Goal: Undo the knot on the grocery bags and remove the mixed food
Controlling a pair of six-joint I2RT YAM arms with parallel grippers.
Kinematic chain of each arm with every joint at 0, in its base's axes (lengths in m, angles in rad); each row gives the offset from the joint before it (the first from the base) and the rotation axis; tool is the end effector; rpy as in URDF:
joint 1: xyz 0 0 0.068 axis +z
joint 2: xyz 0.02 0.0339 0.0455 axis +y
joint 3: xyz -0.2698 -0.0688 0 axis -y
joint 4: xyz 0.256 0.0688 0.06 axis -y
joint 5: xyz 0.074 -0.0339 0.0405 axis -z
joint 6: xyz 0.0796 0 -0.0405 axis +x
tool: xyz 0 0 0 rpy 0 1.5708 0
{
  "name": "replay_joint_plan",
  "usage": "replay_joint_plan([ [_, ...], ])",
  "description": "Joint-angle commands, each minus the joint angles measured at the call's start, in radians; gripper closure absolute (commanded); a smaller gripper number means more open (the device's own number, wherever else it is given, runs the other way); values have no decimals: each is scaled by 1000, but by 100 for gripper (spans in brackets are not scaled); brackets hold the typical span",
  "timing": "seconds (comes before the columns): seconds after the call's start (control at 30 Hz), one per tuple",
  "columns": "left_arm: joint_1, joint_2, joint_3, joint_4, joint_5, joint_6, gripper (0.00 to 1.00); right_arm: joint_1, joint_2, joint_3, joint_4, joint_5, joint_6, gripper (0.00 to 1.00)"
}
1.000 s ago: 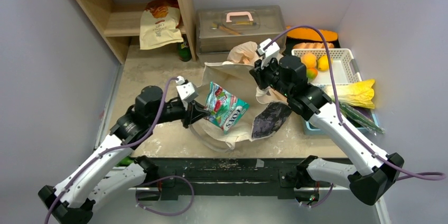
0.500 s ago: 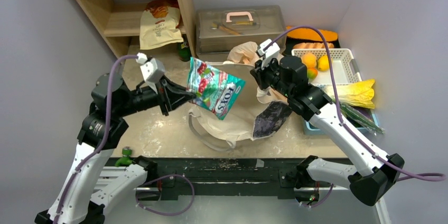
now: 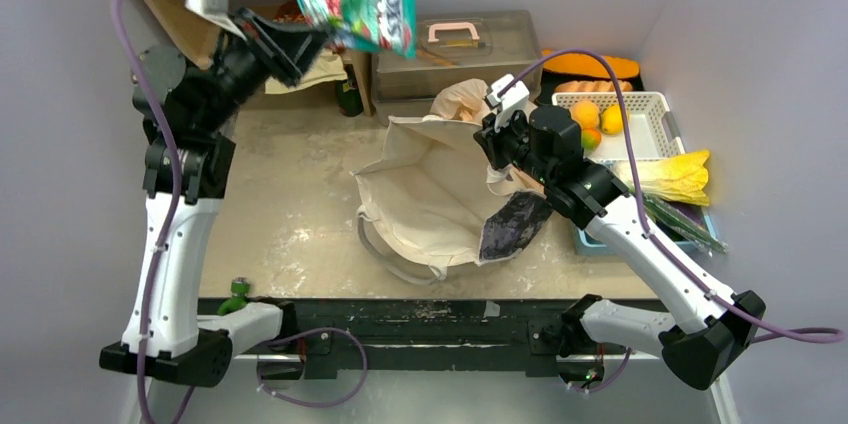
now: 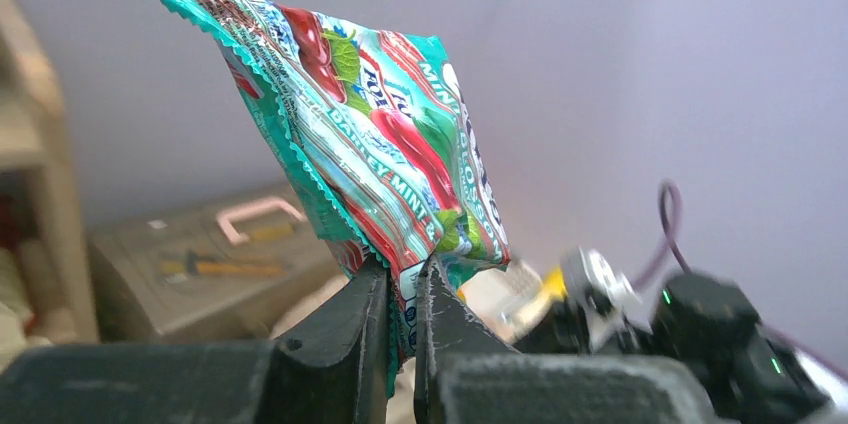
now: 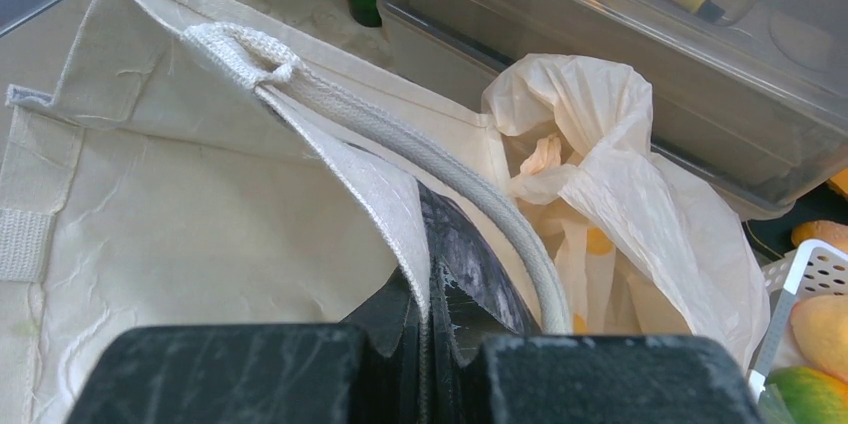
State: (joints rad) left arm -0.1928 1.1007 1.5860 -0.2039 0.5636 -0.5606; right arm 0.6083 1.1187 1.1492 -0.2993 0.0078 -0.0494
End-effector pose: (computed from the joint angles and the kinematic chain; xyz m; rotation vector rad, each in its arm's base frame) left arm 0.2195 -0.0862 0.5658 0.2564 1.3803 -0.9937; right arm 0.2500 0.1734 0.3832 -0.5945 1.7591 0.3832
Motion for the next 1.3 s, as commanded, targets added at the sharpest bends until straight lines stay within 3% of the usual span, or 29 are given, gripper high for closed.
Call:
replay_joint_plan([
  [0.0,83,109,191,189,-246,-87,100,-6,-7,27,28,-4,-29,100],
  [0.13,148,245,360,174,-453,-27,100,-7,18,45,29,-4,-44,100],
  [0.27,250,438,574,154,-615,-76,100,-6,38,50,33,-3,-50,100],
  [0.43,329,667,805,185,-678,-159,100,-6,59,47,36,-5,-47,100],
  [0.57,334,758,810,336,-703,-102,100,-5,74,43,39,-4,-44,100],
  [1.0,340,958,857,450,-653,-18,100,-6,126,92,-1,-38,-60,100],
  [1.27,346,936,836,442,-570,-49,31,-5,124,97,-11,-38,-71,100],
])
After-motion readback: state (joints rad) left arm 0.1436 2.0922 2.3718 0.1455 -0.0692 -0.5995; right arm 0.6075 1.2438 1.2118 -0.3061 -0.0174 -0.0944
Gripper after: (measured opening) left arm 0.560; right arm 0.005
